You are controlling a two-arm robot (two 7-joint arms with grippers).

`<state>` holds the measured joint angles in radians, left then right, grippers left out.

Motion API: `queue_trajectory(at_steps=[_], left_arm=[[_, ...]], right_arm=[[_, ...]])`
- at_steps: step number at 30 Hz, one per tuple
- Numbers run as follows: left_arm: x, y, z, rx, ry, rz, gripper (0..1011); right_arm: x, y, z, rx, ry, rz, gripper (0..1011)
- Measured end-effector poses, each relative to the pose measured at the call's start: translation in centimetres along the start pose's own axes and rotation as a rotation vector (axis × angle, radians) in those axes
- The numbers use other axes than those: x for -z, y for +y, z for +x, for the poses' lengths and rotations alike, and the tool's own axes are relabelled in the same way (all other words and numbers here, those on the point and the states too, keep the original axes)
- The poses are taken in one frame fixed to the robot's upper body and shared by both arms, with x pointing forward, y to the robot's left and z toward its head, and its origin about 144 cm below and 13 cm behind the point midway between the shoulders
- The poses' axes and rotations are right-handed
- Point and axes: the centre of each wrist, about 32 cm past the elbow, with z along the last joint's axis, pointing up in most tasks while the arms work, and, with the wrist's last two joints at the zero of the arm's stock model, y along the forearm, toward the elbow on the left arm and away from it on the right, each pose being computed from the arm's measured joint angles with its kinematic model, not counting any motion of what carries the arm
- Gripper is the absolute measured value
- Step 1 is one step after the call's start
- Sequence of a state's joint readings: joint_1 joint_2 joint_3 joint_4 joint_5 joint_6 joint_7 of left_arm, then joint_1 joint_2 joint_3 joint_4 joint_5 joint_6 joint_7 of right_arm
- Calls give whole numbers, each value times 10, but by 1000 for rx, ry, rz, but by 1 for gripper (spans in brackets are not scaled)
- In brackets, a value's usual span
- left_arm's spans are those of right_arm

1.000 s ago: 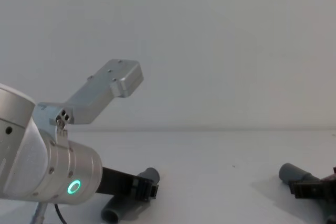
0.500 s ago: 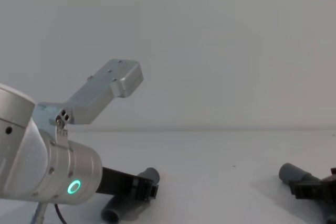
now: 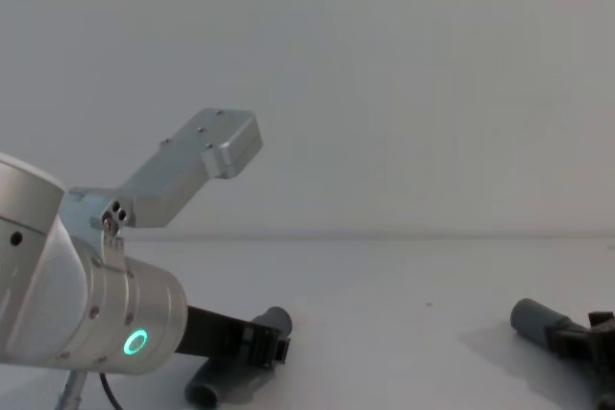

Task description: Use both hands to pick up one end of the pipe from the table, align the ends, and insert them.

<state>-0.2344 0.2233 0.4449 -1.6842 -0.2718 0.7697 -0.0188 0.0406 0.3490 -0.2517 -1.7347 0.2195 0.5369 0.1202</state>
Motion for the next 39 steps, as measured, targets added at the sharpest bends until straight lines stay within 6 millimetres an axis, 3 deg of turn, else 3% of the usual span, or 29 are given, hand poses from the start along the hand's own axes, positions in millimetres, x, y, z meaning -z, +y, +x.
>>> queue_trajectory(at_steps=[8, 13, 24, 39], left_arm=[[0, 0, 0, 0, 0, 0, 370], [0, 0, 0, 0, 0, 0, 370], [0, 0, 0, 0, 0, 0, 370], [0, 0, 0, 0, 0, 0, 370]], right_arm=[[0, 0, 0, 0, -1, 0, 241], [0, 0, 0, 0, -1, 0, 155], [0, 0, 0, 0, -1, 0, 94], [0, 0, 0, 1, -1, 0, 85]])
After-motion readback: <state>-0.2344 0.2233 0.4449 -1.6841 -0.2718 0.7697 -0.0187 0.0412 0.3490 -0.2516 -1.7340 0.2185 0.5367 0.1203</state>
